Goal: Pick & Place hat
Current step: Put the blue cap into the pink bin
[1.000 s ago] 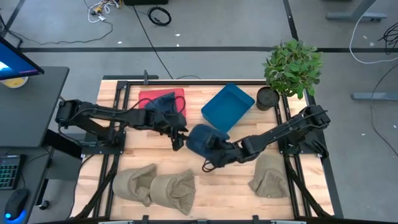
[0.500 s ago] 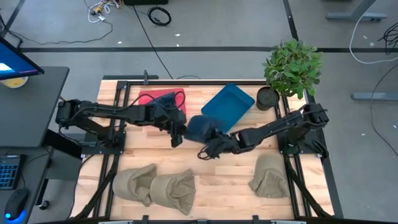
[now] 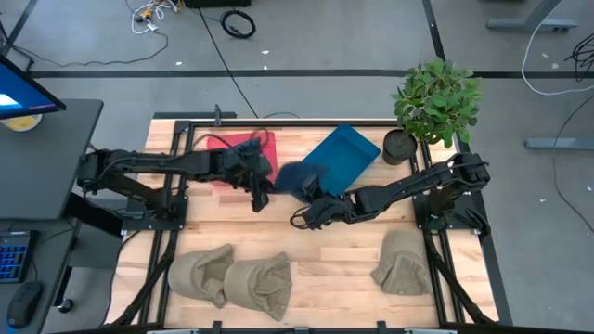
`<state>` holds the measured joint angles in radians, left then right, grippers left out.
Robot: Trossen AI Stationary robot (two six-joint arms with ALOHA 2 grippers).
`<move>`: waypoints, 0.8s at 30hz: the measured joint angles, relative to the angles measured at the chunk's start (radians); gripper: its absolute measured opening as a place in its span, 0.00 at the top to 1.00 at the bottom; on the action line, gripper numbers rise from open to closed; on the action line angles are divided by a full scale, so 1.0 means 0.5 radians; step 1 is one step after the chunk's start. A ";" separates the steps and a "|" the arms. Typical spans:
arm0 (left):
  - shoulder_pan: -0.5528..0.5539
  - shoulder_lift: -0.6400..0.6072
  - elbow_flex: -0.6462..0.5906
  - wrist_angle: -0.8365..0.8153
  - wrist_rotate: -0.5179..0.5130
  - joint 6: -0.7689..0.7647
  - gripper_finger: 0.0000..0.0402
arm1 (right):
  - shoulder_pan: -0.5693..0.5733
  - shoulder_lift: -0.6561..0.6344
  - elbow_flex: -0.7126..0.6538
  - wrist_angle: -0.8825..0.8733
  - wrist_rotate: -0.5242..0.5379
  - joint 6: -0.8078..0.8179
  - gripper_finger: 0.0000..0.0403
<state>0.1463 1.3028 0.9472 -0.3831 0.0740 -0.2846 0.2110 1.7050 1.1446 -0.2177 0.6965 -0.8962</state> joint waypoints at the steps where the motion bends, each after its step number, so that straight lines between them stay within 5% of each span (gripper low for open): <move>1: 0.034 -0.056 0.000 -0.070 -0.004 -0.024 0.97 | 0.006 0.000 0.000 0.005 0.080 0.006 0.68; 9: 0.348 -0.503 0.000 -0.401 -0.020 -0.251 0.95 | 0.007 0.000 0.000 -0.005 0.898 0.104 0.53; 20: 0.699 -0.980 -0.022 -0.988 -0.055 -0.412 0.94 | 0.003 0.000 0.000 -0.088 0.942 0.259 0.48; 24: 0.759 -0.983 -0.215 -0.828 -0.062 -0.458 0.95 | 0.003 0.000 0.000 -0.087 0.924 0.275 0.48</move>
<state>0.5259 0.8114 0.8397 -0.7971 0.0432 -0.5138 0.2127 1.7050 1.1446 -0.2613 1.1584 -0.7588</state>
